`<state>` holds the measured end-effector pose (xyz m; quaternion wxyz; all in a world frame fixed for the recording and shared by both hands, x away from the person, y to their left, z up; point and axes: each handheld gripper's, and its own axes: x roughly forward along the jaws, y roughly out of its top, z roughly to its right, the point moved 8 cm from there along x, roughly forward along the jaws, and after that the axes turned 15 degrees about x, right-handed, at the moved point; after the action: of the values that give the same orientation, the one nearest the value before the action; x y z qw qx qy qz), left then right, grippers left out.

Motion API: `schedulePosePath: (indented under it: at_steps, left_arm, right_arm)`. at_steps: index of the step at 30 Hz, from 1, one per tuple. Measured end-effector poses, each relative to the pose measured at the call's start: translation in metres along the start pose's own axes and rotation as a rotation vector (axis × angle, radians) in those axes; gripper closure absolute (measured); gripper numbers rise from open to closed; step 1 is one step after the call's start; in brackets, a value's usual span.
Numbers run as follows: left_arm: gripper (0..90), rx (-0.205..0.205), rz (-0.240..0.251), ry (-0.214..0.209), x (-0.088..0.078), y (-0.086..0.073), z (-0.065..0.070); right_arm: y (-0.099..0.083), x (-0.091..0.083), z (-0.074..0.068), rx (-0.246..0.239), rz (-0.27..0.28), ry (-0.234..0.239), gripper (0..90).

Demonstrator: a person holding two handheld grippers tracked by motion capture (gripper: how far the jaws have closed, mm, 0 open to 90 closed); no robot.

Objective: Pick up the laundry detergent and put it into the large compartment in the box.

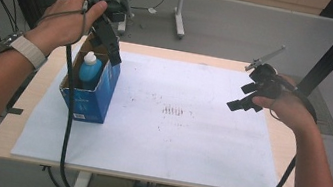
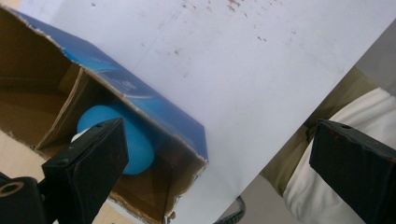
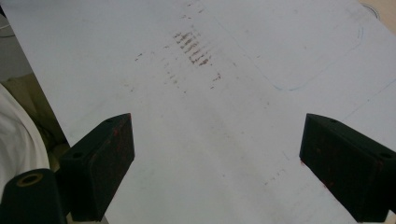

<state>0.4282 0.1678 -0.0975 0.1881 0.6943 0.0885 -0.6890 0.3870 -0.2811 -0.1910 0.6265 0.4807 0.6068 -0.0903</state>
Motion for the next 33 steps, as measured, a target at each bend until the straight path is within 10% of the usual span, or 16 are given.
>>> schedulePosePath:
  at_steps: [33]
  left_arm:
    - [4.9,0.372,-0.007,-0.097,0.023,0.051,0.036]
  right_arm:
    - [-0.003,-0.006,-0.003,0.003,0.005,-0.004,10.0]
